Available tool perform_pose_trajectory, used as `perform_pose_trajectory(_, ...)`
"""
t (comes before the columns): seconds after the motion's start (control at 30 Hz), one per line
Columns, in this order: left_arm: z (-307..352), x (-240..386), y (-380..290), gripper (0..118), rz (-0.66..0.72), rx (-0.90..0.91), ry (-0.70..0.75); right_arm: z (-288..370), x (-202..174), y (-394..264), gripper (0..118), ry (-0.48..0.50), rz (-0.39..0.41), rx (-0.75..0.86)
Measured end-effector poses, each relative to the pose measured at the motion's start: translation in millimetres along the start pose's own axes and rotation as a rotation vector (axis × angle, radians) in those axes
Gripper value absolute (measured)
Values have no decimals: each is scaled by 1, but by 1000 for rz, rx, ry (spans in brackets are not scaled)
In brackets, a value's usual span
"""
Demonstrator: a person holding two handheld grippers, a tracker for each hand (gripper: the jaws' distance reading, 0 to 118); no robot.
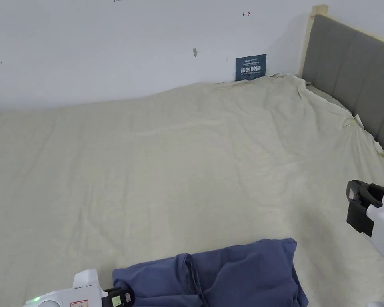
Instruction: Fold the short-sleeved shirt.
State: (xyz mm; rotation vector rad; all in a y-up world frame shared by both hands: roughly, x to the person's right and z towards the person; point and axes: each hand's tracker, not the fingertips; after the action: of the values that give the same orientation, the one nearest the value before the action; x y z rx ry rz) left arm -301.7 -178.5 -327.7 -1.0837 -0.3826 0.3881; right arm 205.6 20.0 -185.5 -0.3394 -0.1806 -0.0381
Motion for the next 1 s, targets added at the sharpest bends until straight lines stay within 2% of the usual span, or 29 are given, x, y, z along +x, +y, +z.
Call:
perform_pose_trajectory(0.17,25,3,3,7,-13,42,42,-2,-6,3,0,16,-1,3)
perform_pose_trajectory(0.23,42,-3,4,6,49,80,-1,-3,-8,5,0,24,-1,9)
perform_pose_trajectory(0.37,75,-13,4,6,37,111,82,-4,-14,8,0,40,-2,18)
perform_pose_trajectory(0.63,138,-47,4,6,135,156,211,-6,-23,8,0,74,1,22)
perform_pose_trajectory(0.77,150,-15,6,6,116,157,142,-6,-24,5,0,82,-1,20)
perform_pose_trajectory(1.0,120,72,21,6,1,118,-30,-5,-22,2,0,83,-2,15)
